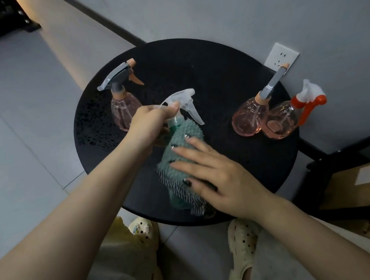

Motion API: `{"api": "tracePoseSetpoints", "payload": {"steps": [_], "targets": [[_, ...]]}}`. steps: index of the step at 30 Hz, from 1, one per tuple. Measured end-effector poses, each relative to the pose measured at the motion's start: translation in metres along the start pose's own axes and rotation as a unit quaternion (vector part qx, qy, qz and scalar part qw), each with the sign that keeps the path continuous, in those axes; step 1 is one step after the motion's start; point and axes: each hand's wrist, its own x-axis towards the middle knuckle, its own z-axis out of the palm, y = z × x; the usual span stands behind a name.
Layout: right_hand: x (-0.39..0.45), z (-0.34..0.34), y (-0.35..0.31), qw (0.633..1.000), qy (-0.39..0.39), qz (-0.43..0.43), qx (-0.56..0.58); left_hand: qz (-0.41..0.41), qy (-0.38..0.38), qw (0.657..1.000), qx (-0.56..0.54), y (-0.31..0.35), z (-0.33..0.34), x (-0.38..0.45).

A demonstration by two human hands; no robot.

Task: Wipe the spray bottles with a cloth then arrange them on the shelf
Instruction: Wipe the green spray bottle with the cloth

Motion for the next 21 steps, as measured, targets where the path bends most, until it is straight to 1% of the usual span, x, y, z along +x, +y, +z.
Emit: {"api": "tracePoseSetpoints", "payload": {"steps": [2, 5, 7, 9, 11, 14, 17, 19, 21], "targets": [[0.004, 0.000, 0.000, 0.996, 0.031, 0.060, 0.065, 0.002, -0.008, 1.000, 0.002, -0.001, 0.004, 0.000], [0.011, -0.004, 0.000, 0.977, 0.074, 0.137, 0.147, 0.012, -0.022, 1.000, -0.011, -0.002, 0.010, 0.001], [0.013, -0.005, -0.001, 0.974, 0.073, 0.151, 0.154, 0.011, -0.020, 1.000, -0.017, -0.001, 0.010, 0.001], [0.011, -0.003, -0.003, 0.983, 0.046, 0.128, 0.120, 0.015, -0.020, 0.999, -0.022, 0.001, 0.009, 0.000], [0.007, -0.002, -0.004, 0.994, 0.025, 0.088, 0.067, 0.011, -0.014, 1.000, -0.025, 0.001, 0.009, 0.000], [0.003, -0.003, -0.007, 0.999, 0.000, -0.018, -0.043, -0.012, 0.003, 1.000, -0.018, 0.004, 0.004, 0.000], [0.001, -0.001, -0.009, 0.981, -0.054, -0.137, -0.131, -0.006, 0.017, 1.000, -0.022, 0.007, 0.001, 0.000], [0.001, 0.001, -0.009, 0.972, -0.076, -0.166, -0.146, -0.011, 0.021, 1.000, -0.018, 0.006, 0.001, -0.001], [0.003, -0.001, -0.008, 0.975, -0.069, -0.155, -0.140, -0.011, 0.020, 1.000, -0.002, 0.005, 0.000, -0.002]]}}
